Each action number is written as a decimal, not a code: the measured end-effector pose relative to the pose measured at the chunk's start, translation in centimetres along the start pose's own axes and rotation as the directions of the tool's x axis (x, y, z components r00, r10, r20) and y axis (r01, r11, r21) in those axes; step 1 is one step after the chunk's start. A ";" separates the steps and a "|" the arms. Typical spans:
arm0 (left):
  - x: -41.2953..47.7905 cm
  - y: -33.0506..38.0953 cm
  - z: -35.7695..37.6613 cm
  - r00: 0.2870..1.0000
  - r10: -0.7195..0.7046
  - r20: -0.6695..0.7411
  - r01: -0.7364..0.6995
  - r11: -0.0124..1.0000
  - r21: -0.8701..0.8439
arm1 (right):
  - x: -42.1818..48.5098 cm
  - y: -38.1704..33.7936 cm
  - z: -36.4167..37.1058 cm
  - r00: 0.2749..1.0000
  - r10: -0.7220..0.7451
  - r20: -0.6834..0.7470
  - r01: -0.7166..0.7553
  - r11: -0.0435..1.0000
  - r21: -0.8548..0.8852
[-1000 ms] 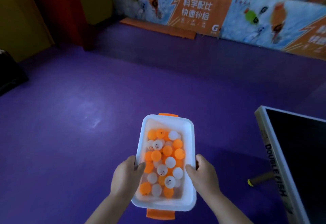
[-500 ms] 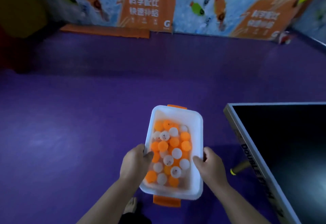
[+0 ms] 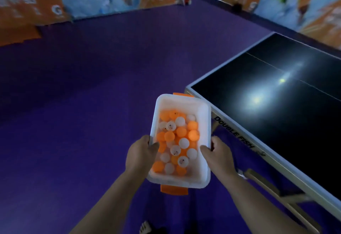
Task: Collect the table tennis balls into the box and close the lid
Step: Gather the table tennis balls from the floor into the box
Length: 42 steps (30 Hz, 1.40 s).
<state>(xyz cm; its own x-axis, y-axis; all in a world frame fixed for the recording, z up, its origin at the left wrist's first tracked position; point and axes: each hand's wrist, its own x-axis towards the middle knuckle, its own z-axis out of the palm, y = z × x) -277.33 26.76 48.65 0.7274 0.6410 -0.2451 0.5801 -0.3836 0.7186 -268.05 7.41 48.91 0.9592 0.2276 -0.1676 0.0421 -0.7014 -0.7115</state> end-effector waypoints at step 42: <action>-34.0 2.3 6.2 0.480 0.655 0.584 -0.710 0.681 -0.179 | -47.1 12.5 -10.2 0.513 0.565 -0.646 -0.468 0.815 0.340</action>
<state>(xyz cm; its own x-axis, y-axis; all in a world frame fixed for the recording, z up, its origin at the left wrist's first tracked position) -298.43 -0.03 54.61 0.9430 -0.3316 -0.0273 -0.1874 -0.5971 0.7800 -309.85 -18.99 54.85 0.6968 -0.7157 -0.0470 -0.5102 -0.4485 -0.7338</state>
